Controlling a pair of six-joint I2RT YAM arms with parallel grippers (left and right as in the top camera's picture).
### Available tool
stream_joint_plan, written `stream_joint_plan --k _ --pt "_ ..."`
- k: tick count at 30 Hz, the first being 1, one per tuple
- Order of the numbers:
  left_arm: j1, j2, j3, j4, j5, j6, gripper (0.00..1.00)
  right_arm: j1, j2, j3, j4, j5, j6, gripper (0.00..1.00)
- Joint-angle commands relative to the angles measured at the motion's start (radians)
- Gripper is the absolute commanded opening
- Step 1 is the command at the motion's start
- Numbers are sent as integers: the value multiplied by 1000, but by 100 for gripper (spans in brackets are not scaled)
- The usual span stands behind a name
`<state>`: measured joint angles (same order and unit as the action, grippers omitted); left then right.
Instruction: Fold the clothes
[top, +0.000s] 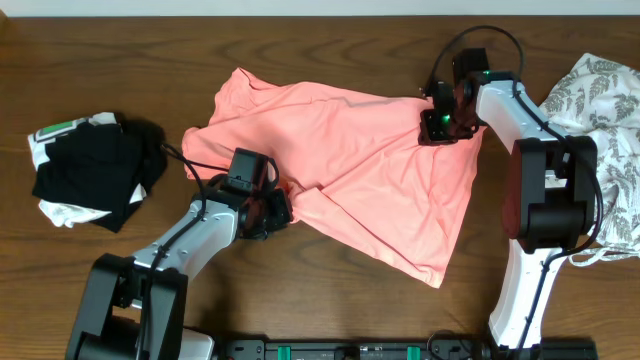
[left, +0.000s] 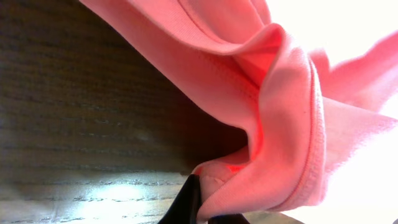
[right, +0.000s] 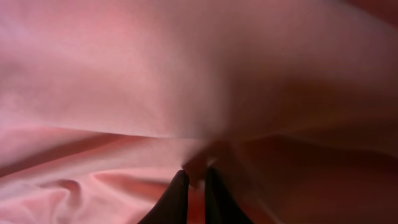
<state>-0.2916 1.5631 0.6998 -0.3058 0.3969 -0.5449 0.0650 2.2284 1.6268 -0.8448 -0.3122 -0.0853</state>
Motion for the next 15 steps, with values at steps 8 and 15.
stream_joint_plan --k 8,15 --pt "-2 -11 2 0 7 16 7 -27 101 -8 133 315 109 26" --pt "-2 -11 2 0 7 16 7 -29 101 -3 217 292 118 51"
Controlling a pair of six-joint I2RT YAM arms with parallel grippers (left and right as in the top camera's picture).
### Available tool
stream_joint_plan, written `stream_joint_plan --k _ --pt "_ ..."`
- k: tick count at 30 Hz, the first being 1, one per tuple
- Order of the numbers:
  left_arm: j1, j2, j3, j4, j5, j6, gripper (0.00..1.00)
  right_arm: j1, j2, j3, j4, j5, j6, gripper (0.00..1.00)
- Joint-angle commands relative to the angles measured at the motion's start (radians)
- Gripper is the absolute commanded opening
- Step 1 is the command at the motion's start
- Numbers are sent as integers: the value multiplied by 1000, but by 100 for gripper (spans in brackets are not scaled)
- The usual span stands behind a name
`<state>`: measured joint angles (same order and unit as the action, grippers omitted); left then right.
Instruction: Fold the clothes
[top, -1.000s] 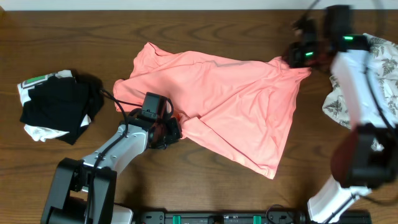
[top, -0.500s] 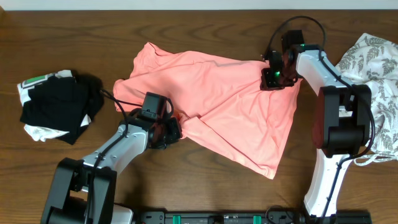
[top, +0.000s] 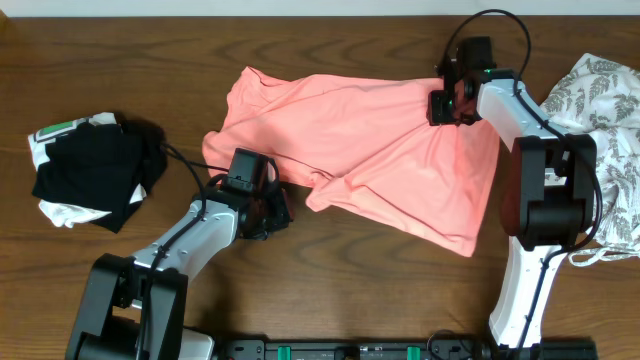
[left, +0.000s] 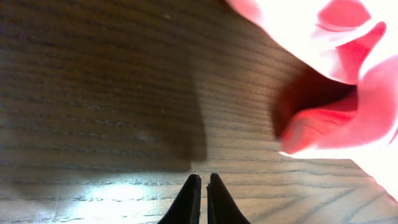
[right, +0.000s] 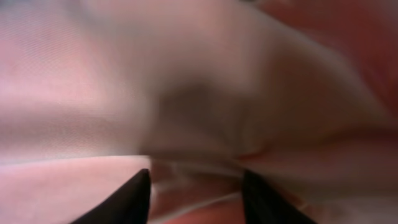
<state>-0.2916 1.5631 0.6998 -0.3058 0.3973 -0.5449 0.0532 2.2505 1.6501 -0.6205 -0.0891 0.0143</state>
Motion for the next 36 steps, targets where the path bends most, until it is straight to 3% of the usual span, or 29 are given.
stream_joint_plan --k 1,10,16,20,26,36 --pt "-2 -11 2 0 6 16 7 -18 79 -27 -5 65 17 54" --pt "6 -11 2 20 -24 65 7 -11 4 39 -148 7 -16 66" --pt "80 -17 7 139 -32 67 13 -10 -219 160 -374 6 -16 71" --pt "139 -47 7 248 -33 140 17 -6 -348 162 -512 -14 -15 75" --pt "183 -74 8 346 -227 229 27 -1 -400 154 -768 -153 -11 72" --pt "184 -15 7 367 -313 311 27 48 -400 -175 -653 -164 24 70"
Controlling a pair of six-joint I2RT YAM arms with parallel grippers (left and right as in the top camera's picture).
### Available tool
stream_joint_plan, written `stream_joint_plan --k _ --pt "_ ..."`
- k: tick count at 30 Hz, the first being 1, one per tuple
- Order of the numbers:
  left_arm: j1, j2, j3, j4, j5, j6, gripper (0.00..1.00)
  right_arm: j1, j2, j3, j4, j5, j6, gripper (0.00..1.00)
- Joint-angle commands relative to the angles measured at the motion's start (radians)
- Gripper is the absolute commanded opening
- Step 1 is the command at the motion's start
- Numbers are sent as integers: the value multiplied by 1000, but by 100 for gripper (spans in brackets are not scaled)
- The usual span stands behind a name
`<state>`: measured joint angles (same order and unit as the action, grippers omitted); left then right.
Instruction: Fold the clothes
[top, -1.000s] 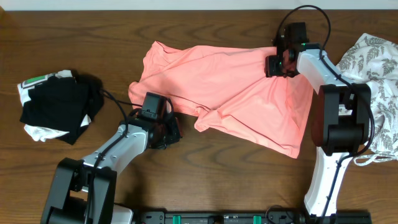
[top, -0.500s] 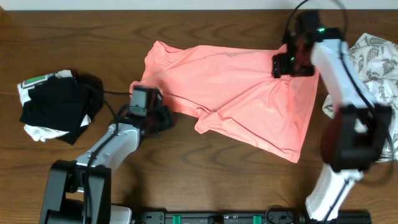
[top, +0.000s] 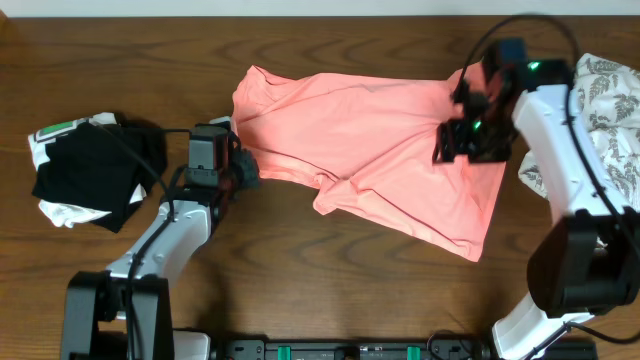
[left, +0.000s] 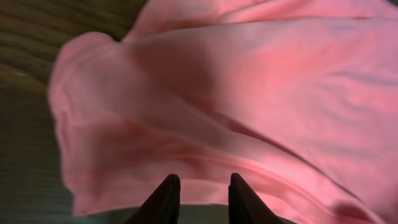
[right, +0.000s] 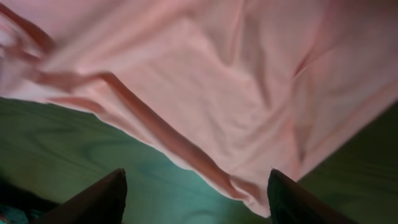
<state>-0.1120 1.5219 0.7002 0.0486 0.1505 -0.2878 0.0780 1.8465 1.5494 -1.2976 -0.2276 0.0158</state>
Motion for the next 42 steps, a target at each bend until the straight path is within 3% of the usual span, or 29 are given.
stream_joint_plan --k 1,8,20,33,42 --pt "4 33 7 26 -66 72 27 29 4 -105 42 -24 25 70" --pt "4 84 7 105 -66 124 27 50 4 -284 151 -24 69 70" --pt "4 225 7 108 -65 123 27 49 4 -423 243 -24 77 71" --pt "4 230 7 -72 -66 123 27 45 5 -557 503 70 109 70" --pt "4 230 7 -177 -66 122 27 -39 5 -563 495 296 140 81"
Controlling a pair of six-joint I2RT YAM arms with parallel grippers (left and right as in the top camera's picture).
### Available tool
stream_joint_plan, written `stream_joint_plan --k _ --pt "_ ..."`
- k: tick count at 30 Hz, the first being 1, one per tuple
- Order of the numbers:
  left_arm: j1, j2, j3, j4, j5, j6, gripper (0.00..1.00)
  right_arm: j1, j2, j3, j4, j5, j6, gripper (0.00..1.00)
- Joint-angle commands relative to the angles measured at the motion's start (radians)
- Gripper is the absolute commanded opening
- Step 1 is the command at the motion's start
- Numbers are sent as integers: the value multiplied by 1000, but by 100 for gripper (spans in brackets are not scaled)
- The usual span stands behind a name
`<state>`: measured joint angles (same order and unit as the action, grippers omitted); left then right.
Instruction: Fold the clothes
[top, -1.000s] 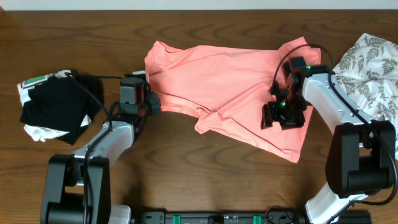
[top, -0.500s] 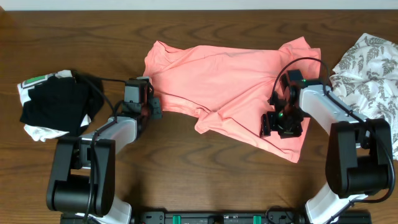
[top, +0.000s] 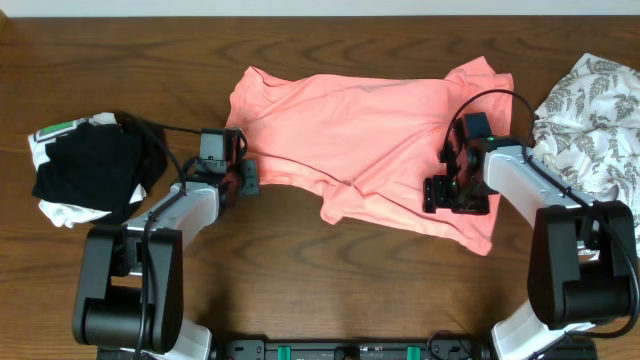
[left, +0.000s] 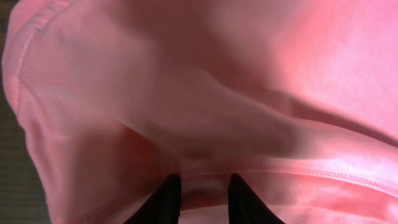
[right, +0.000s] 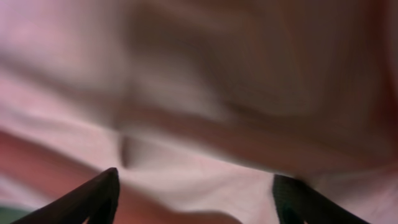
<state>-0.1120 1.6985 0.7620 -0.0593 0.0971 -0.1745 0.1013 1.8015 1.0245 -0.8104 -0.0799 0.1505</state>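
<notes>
The pink shirt (top: 370, 140) lies spread across the middle of the table, with its lower edge bunched into a fold. My left gripper (top: 246, 181) is at the shirt's lower left edge. In the left wrist view it (left: 204, 200) is open, its fingers either side of a stitched hem (left: 323, 169). My right gripper (top: 437, 193) rests low on the shirt's right part. In the right wrist view it (right: 199, 202) stands wide open with pink cloth close in front.
A pile of black and white clothes (top: 88, 172) lies at the far left. A white cloth with a grey leaf pattern (top: 592, 120) lies at the right edge. Bare wooden table (top: 330, 290) runs along the front.
My right gripper was above the shirt's right side and is now lower and nearer the front, close on the cloth. My left gripper has closed in on the hem; both stay open.
Both grippers were shut on the shirt, left on its front edge, right on its far right corner. Then the shirt lay farther right, the left shut on nothing, the right open. Later the left was open at the left sleeve. Now both are open against the cloth.
</notes>
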Motion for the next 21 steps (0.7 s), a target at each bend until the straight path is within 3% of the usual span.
stream_joint_plan --k 1,10,21 --pt "4 53 -55 -76 -13 6 27 -80 50 -39 11 151 6 82" --pt "4 53 -55 -138 -13 -2 26 -231 50 -38 13 109 2 87" --pt "4 53 -55 -278 -12 -14 26 -238 50 -39 -37 40 2 91"
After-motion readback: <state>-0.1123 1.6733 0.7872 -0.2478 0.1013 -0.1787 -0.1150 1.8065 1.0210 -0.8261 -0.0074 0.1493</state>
